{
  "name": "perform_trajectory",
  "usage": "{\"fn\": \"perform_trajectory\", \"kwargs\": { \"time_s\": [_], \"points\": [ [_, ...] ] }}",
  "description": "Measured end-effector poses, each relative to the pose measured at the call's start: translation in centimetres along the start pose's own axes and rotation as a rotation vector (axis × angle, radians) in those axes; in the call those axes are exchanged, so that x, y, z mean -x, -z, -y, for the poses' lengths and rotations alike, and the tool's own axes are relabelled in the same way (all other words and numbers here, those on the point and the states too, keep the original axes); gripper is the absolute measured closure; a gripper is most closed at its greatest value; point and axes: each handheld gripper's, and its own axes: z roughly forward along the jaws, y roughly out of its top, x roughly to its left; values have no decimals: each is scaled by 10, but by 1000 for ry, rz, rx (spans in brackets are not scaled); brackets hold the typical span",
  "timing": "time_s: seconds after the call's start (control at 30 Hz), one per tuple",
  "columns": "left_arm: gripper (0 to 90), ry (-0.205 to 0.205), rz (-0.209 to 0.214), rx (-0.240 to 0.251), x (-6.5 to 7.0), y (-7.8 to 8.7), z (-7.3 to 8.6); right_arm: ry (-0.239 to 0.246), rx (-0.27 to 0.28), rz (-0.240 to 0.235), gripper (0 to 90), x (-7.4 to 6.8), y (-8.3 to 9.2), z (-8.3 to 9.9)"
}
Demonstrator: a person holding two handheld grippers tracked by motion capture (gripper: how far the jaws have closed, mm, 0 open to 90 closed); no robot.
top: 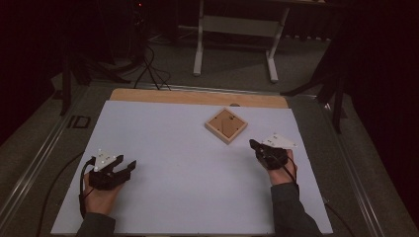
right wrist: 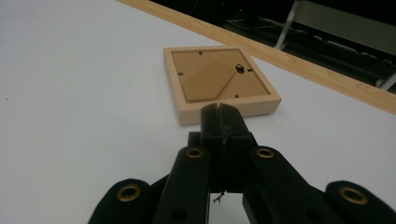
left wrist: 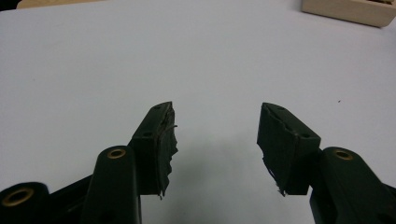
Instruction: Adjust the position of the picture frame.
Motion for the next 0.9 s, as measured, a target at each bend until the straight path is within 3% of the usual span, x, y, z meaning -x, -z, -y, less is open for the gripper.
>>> {"fn": "perform_trajectory", "kwargs": {
  "time_s": [0.4,0.9],
  "points": [
    [461,-3,1,0,1,0,0,15,3,-4,896,-1,-18,-13],
    [462,-11,5,0,2,-1,0,7,-33,-4,896,4,-50,-19]
  ]
}}
